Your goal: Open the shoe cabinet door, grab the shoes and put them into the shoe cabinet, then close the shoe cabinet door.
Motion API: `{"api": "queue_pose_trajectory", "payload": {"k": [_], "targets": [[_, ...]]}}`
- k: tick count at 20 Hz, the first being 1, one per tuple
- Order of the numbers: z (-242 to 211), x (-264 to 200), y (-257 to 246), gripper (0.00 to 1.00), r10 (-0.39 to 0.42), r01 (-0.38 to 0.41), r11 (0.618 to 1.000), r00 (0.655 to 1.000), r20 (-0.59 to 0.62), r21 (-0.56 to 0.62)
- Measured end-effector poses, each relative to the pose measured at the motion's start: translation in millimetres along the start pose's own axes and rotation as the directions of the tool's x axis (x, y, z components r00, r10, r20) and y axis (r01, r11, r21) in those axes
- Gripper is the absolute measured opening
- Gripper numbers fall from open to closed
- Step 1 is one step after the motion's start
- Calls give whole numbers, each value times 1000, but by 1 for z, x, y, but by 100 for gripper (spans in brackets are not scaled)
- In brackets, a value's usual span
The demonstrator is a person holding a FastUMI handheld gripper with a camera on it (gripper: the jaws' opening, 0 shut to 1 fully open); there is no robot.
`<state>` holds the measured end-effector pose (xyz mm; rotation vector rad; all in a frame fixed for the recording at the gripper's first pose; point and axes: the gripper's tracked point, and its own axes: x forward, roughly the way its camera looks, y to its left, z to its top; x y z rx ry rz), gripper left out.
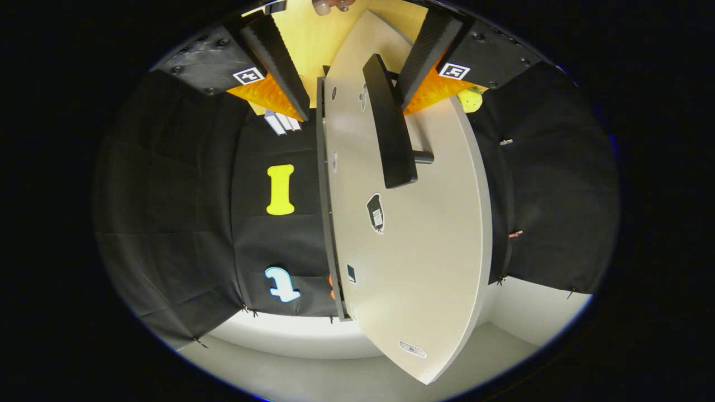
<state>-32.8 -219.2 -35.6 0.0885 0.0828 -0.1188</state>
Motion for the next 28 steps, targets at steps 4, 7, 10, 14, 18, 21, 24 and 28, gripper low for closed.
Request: {"api": "queue_pose_trajectory", "payload": {"k": [4, 7, 10, 14, 18, 21, 24, 28], "targets": [[-8, 17, 57, 97, 24, -23, 999, 1000, -4, 29], [-11, 35, 101, 97, 50, -51, 999, 999, 10, 3], [-22, 68, 135, 98, 57, -57, 998, 998, 7, 20], [-31, 101, 173, 100, 76, -75, 996, 997, -27, 39], [-22, 105, 199, 98, 99, -99, 995, 995, 6, 7], [-16, 102, 205, 98, 96, -96, 995, 995, 29, -10], [-12, 97, 210, 98, 95, -94, 995, 994, 44, -26], [-6, 87, 216, 98, 100, -96, 994, 992, 71, -56]]}}
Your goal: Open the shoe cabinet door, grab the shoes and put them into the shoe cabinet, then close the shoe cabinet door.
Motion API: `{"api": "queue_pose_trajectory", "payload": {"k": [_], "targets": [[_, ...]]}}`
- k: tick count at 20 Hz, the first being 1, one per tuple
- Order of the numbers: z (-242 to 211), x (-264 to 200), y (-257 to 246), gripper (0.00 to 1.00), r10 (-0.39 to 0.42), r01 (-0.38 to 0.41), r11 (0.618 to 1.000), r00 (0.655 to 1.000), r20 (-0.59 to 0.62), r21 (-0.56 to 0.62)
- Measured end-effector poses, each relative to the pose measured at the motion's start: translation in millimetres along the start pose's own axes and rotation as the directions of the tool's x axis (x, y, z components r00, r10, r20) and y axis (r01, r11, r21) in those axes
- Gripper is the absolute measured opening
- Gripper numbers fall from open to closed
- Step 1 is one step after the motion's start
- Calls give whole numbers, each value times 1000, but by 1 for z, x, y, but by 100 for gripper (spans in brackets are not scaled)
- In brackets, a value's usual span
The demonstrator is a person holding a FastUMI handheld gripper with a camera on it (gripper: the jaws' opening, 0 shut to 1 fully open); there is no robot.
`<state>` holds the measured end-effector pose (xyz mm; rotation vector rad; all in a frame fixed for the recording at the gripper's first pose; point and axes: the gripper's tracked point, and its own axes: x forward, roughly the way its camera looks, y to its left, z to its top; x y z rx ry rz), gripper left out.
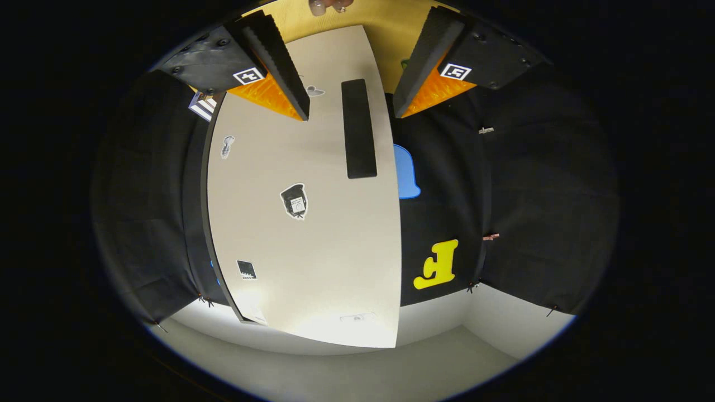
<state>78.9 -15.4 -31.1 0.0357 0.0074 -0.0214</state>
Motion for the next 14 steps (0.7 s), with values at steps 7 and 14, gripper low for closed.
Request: {"api": "queue_pose_trajectory", "payload": {"k": [7, 14], "targets": [[-3, -4, 16, 98, 68, -68, 998, 998, -11, -17], [-12, -10, 18, 98, 116, -117, 992, 992, -49, -36]]}}
